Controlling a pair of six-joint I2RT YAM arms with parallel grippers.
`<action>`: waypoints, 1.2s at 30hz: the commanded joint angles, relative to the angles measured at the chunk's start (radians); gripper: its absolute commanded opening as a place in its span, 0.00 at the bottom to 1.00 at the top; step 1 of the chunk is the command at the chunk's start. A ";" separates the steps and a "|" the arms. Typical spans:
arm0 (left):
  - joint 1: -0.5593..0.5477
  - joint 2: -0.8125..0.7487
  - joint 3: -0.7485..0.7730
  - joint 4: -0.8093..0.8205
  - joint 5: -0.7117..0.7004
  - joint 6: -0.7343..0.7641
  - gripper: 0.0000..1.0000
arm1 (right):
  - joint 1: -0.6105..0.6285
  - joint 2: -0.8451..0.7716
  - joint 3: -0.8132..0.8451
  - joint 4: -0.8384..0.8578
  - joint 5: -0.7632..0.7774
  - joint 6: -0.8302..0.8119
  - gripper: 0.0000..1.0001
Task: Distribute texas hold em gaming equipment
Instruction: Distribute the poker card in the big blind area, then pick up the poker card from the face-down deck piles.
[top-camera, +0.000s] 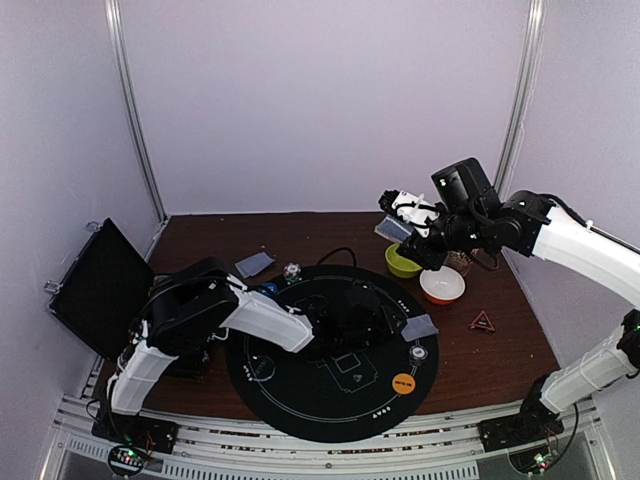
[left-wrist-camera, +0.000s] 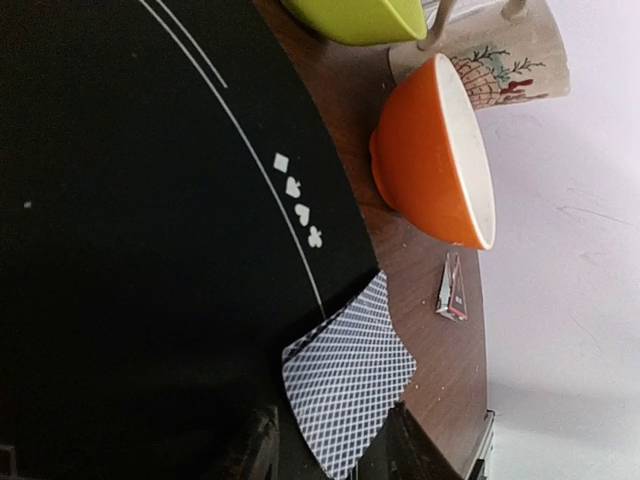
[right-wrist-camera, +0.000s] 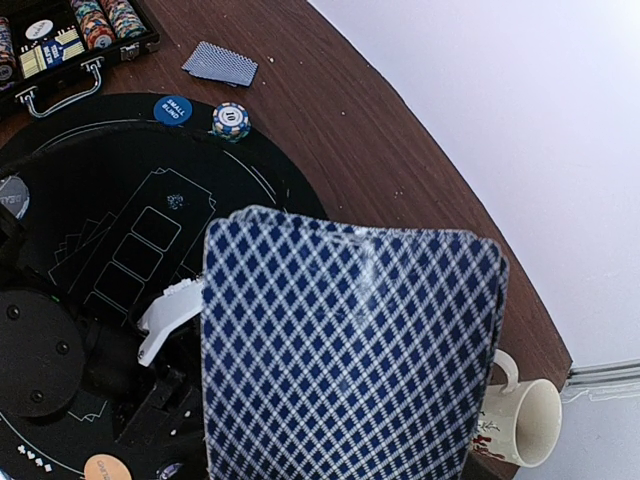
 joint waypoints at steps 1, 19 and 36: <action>0.036 -0.134 -0.092 0.065 0.006 0.023 0.42 | -0.004 -0.028 0.002 0.004 0.010 -0.005 0.49; 0.273 -0.726 -0.432 -0.121 0.148 0.580 0.85 | 0.014 0.060 0.053 -0.001 -0.097 -0.051 0.49; 0.430 -0.816 -0.299 -0.369 0.675 0.844 0.95 | 0.140 0.257 0.206 0.011 -0.153 -0.134 0.50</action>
